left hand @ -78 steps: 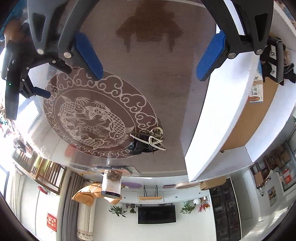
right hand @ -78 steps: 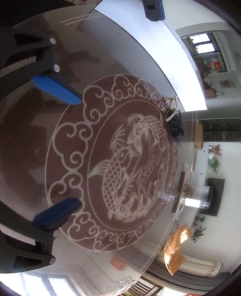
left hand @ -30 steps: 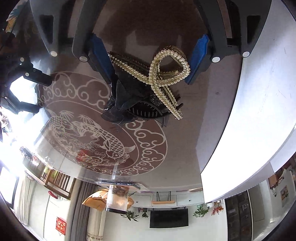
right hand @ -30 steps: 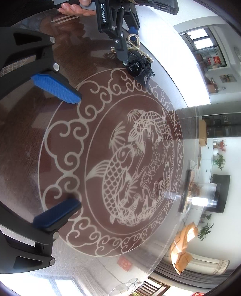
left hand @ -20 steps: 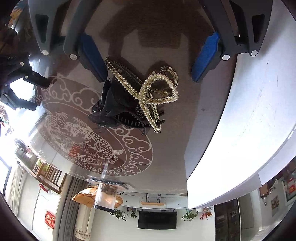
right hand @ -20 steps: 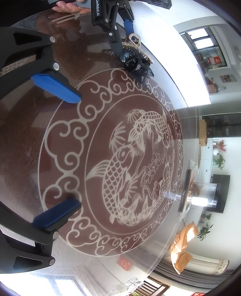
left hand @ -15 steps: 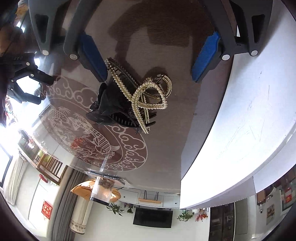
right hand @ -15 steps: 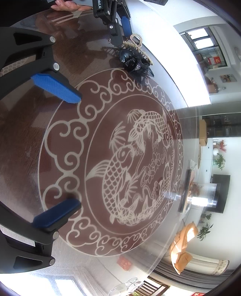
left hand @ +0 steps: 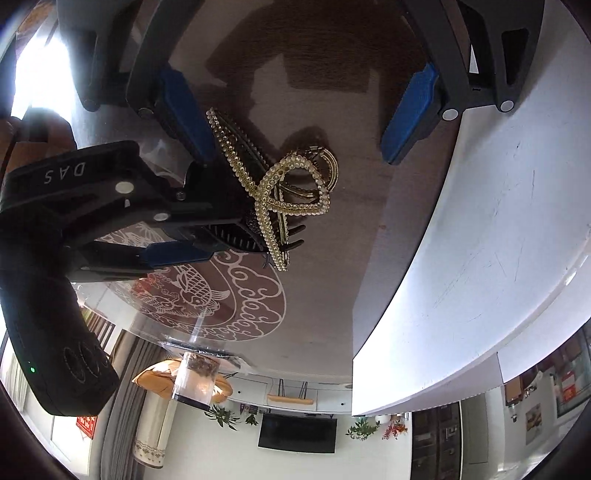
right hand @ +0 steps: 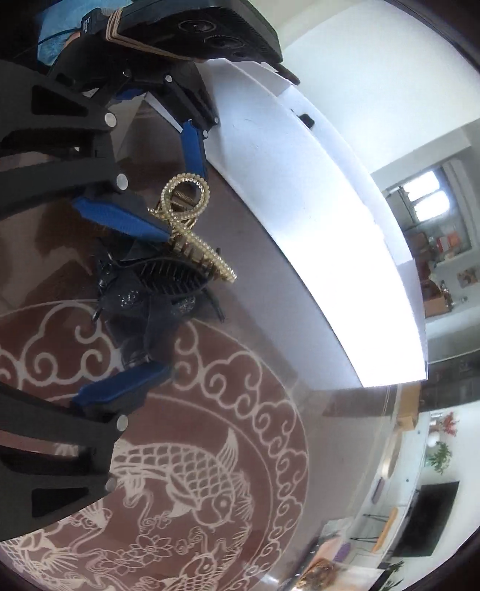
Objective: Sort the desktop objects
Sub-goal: 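Grasp the black claw clip with the right tool while the left tool holds the pearl clip, then lift both claw clips off the table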
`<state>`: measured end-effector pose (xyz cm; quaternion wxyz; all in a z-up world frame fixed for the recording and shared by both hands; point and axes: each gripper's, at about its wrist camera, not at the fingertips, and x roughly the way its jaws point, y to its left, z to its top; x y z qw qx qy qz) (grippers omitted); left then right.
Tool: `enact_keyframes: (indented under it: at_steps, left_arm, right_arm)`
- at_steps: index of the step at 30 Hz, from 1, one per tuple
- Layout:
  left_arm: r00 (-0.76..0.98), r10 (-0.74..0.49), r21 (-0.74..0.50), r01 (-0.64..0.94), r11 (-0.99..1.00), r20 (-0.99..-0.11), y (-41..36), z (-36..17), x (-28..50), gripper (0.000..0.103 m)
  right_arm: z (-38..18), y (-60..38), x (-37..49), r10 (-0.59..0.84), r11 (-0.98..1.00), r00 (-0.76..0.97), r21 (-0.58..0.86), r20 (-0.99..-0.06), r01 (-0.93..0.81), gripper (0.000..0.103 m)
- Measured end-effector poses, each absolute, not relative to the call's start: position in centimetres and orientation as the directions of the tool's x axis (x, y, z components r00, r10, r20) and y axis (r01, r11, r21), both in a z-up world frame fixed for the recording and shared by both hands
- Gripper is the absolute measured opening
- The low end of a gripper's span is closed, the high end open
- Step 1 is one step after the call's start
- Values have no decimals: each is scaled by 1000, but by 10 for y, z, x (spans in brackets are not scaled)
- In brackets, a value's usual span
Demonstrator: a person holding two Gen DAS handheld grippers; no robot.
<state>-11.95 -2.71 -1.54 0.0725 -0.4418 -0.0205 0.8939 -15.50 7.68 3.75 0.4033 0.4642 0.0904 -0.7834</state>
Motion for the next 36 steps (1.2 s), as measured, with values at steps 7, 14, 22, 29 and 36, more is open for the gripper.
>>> enact_keyframes:
  at_steps: [7,14,22,29,36]
  left_arm:
    - [-600,130,-92,-93,-991,-789,-29,-16,-120,94]
    - [-581,49,35,-133,-991,-812,-7,-20,-125,97]
    - [-555,48,69,-187,-980,-830,11,-14,-160,96]
    - [-585,137,-24,-197,-980,-799,10,-13,-197,47]
    - [-614,103,20,-189,-982,-782,18,-13,-184,47]
  right_arm:
    - [28,79,-141,-351,-761,-437,-19,-828,648,56]
    - [25,118,-119,-337,-815,-478,-3,-811,580,57]
    - [42,122,-138,-396,-767,-443,25,-804,641,69]
    - [41,141,-138,-375,-810,-475,32,-796,586,38]
    - [39,230,-138,-252,-960,-572,126,-780,251,38]
